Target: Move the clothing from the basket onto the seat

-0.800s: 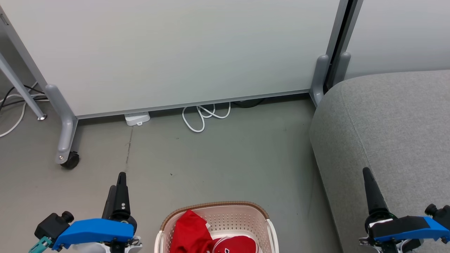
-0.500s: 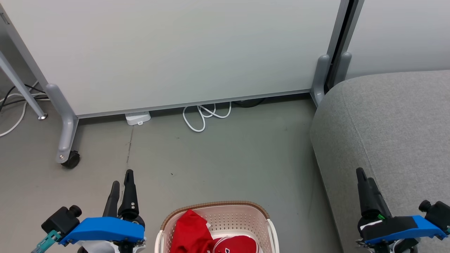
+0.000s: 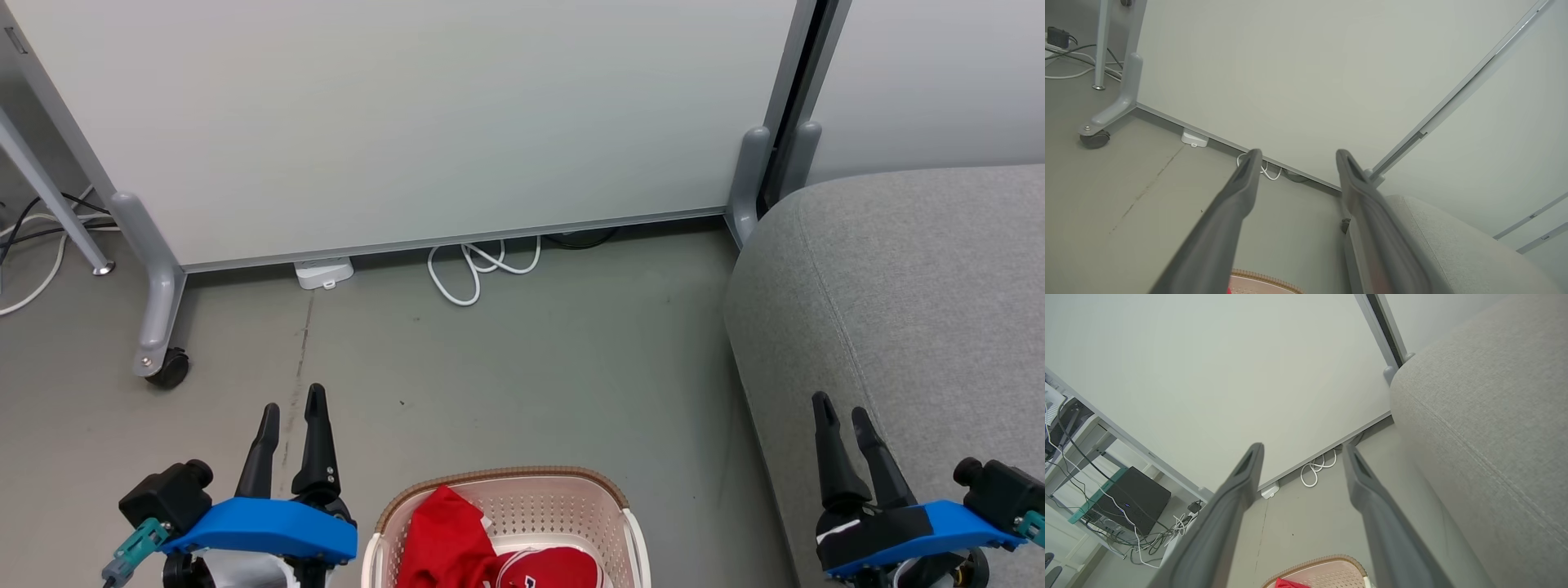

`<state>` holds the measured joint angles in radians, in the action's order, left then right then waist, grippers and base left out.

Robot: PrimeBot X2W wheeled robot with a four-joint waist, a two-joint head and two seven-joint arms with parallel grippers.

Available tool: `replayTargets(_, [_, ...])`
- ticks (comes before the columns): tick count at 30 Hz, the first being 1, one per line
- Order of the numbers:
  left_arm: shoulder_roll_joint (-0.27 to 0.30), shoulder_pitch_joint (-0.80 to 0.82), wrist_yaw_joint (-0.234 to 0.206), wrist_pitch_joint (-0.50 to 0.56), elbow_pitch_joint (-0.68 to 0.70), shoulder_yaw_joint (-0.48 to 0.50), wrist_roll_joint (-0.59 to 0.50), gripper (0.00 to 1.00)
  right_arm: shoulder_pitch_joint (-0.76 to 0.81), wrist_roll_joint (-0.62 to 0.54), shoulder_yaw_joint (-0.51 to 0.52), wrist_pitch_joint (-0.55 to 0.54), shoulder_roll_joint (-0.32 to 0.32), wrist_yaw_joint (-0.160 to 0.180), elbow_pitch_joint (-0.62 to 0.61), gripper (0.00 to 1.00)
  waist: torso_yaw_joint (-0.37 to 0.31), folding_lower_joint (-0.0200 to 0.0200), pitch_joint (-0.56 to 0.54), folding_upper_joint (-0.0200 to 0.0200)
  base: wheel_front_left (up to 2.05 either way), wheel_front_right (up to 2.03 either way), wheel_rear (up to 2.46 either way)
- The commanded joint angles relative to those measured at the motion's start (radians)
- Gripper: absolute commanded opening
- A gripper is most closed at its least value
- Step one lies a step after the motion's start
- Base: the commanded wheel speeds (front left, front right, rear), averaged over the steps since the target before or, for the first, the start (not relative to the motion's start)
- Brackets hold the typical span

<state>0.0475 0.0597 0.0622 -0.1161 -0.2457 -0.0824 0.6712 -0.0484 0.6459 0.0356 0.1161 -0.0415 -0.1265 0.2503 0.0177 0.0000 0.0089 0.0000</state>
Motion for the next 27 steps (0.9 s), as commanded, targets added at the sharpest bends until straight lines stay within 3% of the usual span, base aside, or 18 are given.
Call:
replayTargets(1, [0.007, 0.020, -0.003, -0.010, 0.015, -0.008, -0.036, 1.00, -0.009, -0.036, -0.002, 0.010, -0.008, -0.004, -0.009, 1.00, 0.001, 0.0000, 0.000, 0.0000, 0.00, 0.00, 0.00])
replayTargets(27, [0.011, 0.030, 0.003, -0.074, -0.047, -0.044, -0.274, 1.00, 0.002, -0.303, -0.005, 0.067, -0.010, -0.004, -0.008, 1.00, 0.010, 0.0000, -0.004, 0.0000, 0.00, 0.00, 0.00])
